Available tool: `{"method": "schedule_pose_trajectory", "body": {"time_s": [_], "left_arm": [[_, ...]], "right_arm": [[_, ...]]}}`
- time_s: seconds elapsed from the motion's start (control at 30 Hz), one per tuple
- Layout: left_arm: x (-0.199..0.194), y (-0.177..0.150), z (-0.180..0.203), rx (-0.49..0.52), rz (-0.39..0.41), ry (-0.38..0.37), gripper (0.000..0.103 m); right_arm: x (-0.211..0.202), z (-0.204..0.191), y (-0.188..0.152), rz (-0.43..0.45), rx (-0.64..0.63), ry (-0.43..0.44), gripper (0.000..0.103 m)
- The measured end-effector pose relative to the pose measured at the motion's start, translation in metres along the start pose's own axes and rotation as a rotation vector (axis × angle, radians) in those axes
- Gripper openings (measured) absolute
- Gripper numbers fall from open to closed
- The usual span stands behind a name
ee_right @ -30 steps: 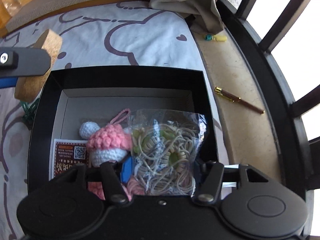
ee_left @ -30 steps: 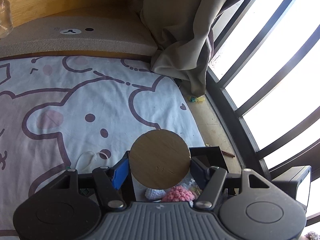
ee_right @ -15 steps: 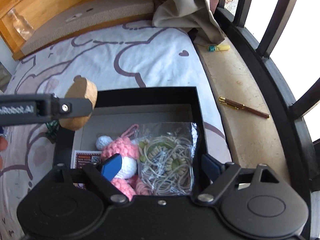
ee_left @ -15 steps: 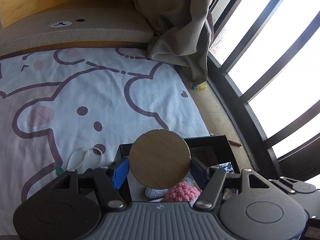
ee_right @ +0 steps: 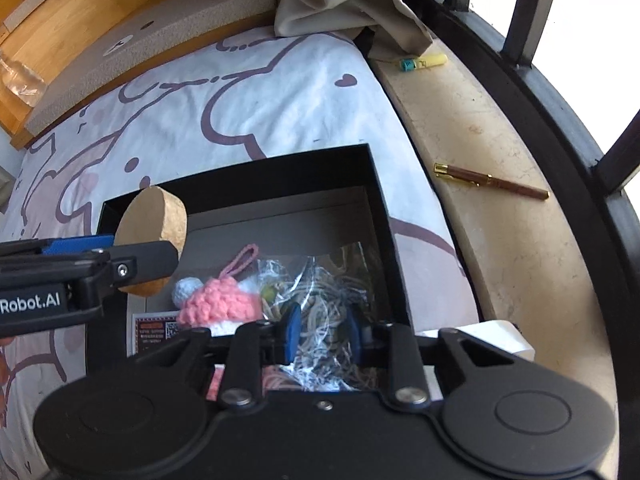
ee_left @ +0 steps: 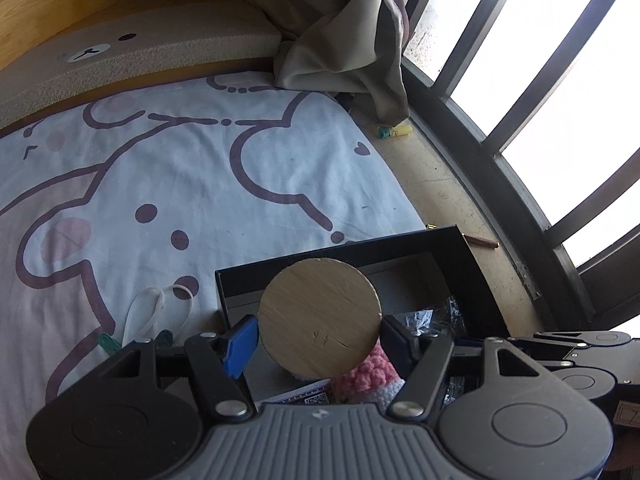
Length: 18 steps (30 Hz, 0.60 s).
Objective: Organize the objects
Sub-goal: 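Lower the coaster into the black box and open the left gripper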
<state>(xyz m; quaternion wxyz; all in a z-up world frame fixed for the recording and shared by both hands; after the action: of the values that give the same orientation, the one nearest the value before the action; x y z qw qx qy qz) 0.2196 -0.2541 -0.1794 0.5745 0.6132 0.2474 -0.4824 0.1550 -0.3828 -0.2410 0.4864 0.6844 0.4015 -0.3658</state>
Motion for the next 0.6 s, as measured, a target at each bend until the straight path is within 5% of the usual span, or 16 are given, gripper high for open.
{"method": "schedule_pose_trajectory", "body": {"time_s": [0.27, 0.43, 0.6], "left_arm": [[0.005, 0.001, 0.001, 0.015, 0.005, 0.033, 0.068], [-0.002, 0.004, 0.008, 0.032, 0.033, 0.018, 0.088], [-0.012, 0.012, 0.004, 0.059, 0.086, 0.09, 0.089]], "right_arm": [[-0.002, 0.002, -0.001, -0.006, -0.005, 0.002, 0.025], [-0.003, 0.002, -0.001, -0.007, -0.012, -0.004, 0.026], [-0.006, 0.003, -0.004, -0.01, -0.023, -0.009, 0.027]]}}
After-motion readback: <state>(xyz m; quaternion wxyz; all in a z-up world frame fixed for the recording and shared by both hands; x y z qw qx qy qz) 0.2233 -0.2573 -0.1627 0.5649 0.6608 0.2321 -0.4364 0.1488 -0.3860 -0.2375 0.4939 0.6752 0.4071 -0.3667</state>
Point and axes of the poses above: each gripper's, at about its wrist camera, not at the fingertips, and x roughly the way its jaws point, z to its right, y to its top, the point moved 10 cm from there along x, roughly the way its jaws point, and after that the axes turned 7 degrees about y, right-handed, at the moved point
